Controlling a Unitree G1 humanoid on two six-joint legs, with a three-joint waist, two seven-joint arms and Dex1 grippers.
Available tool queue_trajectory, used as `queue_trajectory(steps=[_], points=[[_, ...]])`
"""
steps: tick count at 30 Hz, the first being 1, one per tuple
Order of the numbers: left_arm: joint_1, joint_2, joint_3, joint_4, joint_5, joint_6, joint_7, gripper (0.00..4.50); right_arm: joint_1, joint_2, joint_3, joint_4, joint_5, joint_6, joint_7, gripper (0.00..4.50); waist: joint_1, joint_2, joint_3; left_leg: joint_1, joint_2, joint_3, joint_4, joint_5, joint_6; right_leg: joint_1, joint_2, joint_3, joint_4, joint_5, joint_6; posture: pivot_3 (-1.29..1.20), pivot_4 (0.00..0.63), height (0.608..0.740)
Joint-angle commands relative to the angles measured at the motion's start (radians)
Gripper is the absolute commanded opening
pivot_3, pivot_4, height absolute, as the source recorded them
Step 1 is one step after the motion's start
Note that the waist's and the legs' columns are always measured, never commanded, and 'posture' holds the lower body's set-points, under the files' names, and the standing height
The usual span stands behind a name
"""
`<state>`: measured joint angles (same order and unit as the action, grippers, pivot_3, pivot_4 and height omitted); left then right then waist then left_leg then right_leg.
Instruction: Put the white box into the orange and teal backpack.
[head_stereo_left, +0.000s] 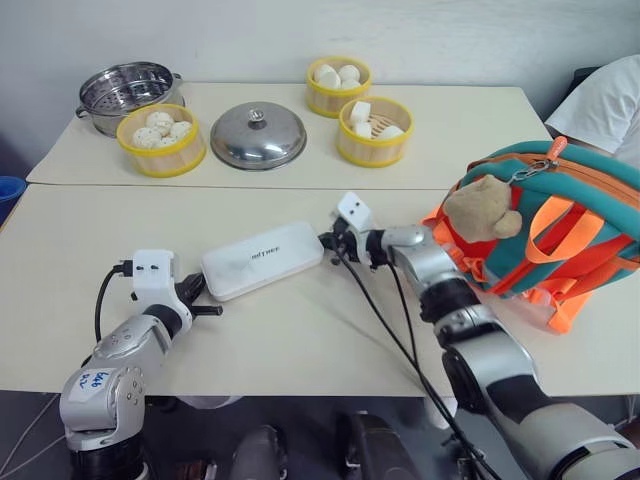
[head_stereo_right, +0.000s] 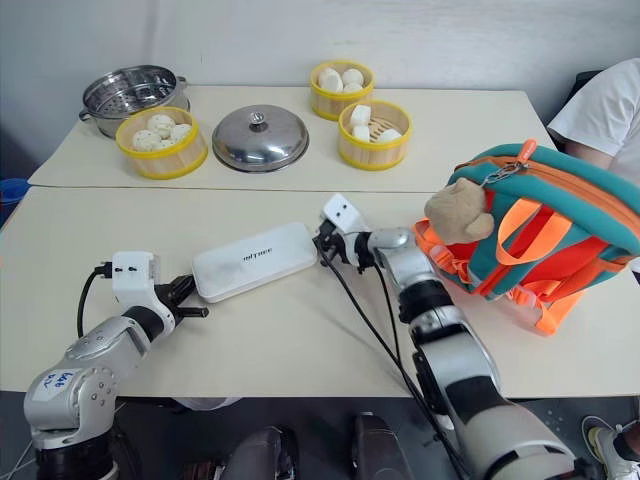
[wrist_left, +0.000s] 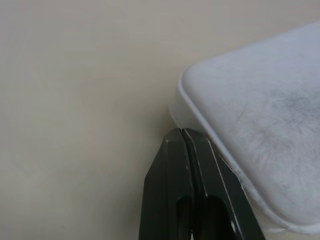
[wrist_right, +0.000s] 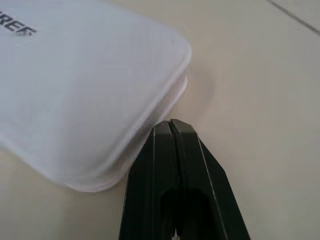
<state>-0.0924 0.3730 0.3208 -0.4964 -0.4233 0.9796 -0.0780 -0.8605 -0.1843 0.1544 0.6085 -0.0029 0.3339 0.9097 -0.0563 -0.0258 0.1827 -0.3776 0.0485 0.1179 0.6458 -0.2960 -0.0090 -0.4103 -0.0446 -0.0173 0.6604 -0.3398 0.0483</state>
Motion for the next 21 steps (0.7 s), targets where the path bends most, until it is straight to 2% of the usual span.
queue_trajectory(steps=[1, 6, 12, 17, 21], points=[[0.020, 0.032, -0.074, -0.039, -0.041, -0.008, -0.111, 0.02, 0.097, -0.012, 0.066, -0.287, 0.070, 0.129, 0.096, 0.00, 0.000, 0.000, 0.000, 0.000, 0.000, 0.000, 0.000, 0.000, 0.000, 0.000, 0.000, 0.000, 0.000, 0.000, 0.000, 0.00, 0.150, 0.740], [0.049, 0.108, -0.122, -0.050, -0.065, -0.004, -0.231, 0.02, 0.254, -0.132, 0.091, -0.616, 0.107, 0.299, 0.131, 0.00, 0.002, 0.000, 0.000, 0.001, 0.000, 0.000, 0.000, -0.001, 0.000, 0.000, 0.000, 0.000, 0.000, 0.000, 0.000, 0.00, 0.150, 0.740], [0.085, 0.133, -0.176, -0.101, -0.079, 0.012, -0.293, 0.02, 0.430, -0.315, 0.074, -0.933, 0.195, 0.497, 0.167, 0.00, 0.007, 0.000, 0.000, 0.002, -0.001, -0.001, -0.001, -0.002, 0.002, 0.002, -0.001, 0.000, -0.002, 0.000, 0.000, 0.00, 0.150, 0.740], [0.087, 0.135, -0.207, -0.117, -0.076, 0.018, -0.311, 0.02, 0.522, -0.424, 0.015, -1.048, 0.247, 0.584, 0.142, 0.00, 0.013, 0.000, 0.000, 0.002, -0.001, -0.002, -0.001, -0.003, 0.006, 0.002, -0.002, 0.000, -0.002, 0.000, -0.001, 0.00, 0.150, 0.740], [0.083, 0.148, -0.176, -0.103, -0.122, 0.089, -0.339, 0.02, 0.596, -0.513, -0.003, -1.010, 0.199, 0.503, 0.105, 0.00, 0.020, 0.000, 0.000, 0.002, -0.001, -0.002, 0.000, -0.003, 0.007, 0.003, -0.002, 0.000, -0.002, -0.001, -0.001, 0.00, 0.150, 0.740]])
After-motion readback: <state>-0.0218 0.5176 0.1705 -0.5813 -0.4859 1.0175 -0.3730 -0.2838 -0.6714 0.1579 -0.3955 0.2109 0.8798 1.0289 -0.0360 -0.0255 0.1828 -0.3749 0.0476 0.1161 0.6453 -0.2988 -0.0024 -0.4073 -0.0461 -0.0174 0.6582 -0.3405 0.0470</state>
